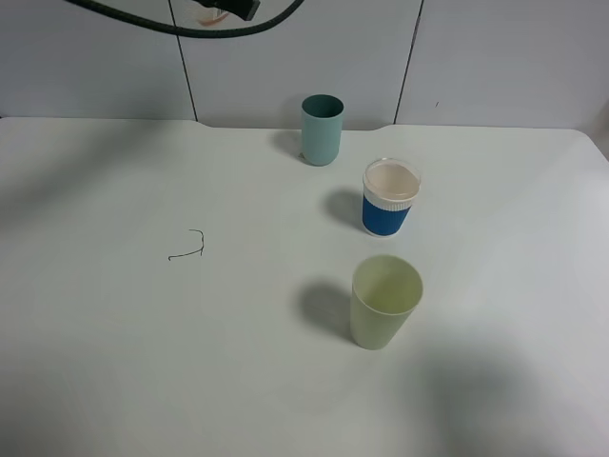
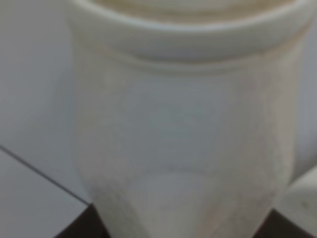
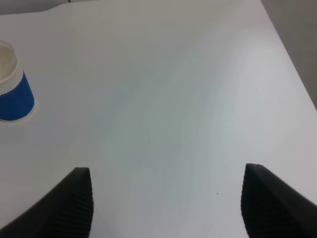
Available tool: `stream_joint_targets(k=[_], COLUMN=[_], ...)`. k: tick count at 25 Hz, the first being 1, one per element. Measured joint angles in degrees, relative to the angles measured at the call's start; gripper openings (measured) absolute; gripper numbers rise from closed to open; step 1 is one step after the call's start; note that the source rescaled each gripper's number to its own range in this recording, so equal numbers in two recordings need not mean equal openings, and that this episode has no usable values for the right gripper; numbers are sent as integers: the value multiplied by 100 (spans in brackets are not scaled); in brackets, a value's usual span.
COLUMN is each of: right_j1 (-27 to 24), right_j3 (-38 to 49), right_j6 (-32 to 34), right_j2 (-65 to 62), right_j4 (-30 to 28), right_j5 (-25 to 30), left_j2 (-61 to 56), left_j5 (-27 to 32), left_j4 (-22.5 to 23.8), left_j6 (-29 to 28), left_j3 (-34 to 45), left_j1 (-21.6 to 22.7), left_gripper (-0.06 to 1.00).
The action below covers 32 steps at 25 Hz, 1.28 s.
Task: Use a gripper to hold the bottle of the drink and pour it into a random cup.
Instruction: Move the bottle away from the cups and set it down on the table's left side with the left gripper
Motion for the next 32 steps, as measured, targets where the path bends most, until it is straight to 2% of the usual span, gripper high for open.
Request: stream_joint_targets(k=[6,8,10,16,19,24,32], right_j1=[0,0,0,0,0,0,0], right_j3=[0,0,0,0,0,0,0], right_j6=[0,0,0,0,0,0,0], right_j2=[0,0,0,0,0,0,0], right_j4=[0,0,0,0,0,0,0], right_j5=[0,0,0,0,0,0,0], left_j2=[-925,-1173,-1411,-1901,-2029,-2071,-2071], left_j5=[1154,1481,1734,2189,2437,2694,2360], left_j4=[33,303,789,2863,3441,4047,4659], left_j6=[-999,-1644,-2437,-5491,-6503,-6862,-6994], left_j3=[1116,1453,1705,2305,2614,3143,3363], left_j1=[450,590,723,1118,1415,1942,1967], left_gripper=[0,0,0,0,0,0,0])
